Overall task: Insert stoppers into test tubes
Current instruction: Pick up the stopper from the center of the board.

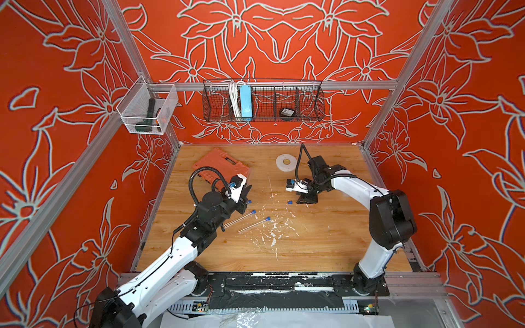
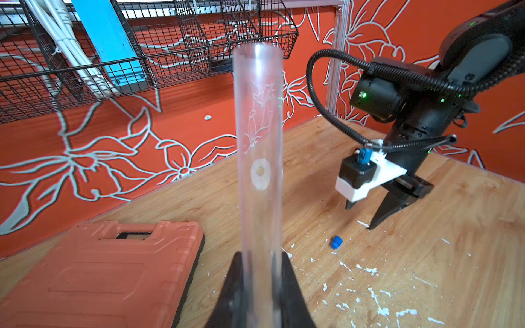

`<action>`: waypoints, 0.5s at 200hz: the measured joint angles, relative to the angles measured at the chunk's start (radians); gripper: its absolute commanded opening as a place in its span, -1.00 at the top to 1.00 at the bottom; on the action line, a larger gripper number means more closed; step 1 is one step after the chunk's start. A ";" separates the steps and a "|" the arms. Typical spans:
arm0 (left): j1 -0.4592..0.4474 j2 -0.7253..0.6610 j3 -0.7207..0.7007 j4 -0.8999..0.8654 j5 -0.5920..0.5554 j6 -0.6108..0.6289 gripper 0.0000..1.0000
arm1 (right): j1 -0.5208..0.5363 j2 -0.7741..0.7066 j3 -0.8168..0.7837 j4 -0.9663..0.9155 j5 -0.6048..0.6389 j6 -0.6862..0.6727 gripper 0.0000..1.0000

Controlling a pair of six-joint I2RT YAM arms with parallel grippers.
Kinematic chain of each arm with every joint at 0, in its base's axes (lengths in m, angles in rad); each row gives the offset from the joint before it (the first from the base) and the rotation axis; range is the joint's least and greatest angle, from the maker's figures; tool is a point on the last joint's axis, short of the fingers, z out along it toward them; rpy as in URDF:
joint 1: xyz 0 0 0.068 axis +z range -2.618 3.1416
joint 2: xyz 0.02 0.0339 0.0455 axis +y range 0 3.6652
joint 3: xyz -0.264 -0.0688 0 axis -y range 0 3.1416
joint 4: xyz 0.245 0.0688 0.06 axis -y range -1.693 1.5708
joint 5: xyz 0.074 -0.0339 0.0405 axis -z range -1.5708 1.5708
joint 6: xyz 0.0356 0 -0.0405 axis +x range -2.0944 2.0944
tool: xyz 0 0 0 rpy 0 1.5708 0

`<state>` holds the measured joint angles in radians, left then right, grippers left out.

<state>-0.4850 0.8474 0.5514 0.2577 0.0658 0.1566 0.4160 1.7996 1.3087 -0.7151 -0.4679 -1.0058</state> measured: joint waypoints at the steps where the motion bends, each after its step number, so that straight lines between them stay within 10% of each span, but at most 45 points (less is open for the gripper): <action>1: 0.000 0.000 0.000 0.000 -0.001 0.000 1.00 | 0.002 0.004 0.003 -0.002 0.001 -0.004 0.10; 100: 0.000 -0.009 -0.013 0.008 -0.013 0.011 1.00 | 0.063 0.179 0.136 -0.045 0.096 -0.091 0.16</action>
<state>-0.4850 0.8383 0.5388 0.2661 0.0532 0.1677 0.4786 1.9785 1.4445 -0.7601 -0.3717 -1.0966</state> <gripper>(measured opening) 0.116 0.421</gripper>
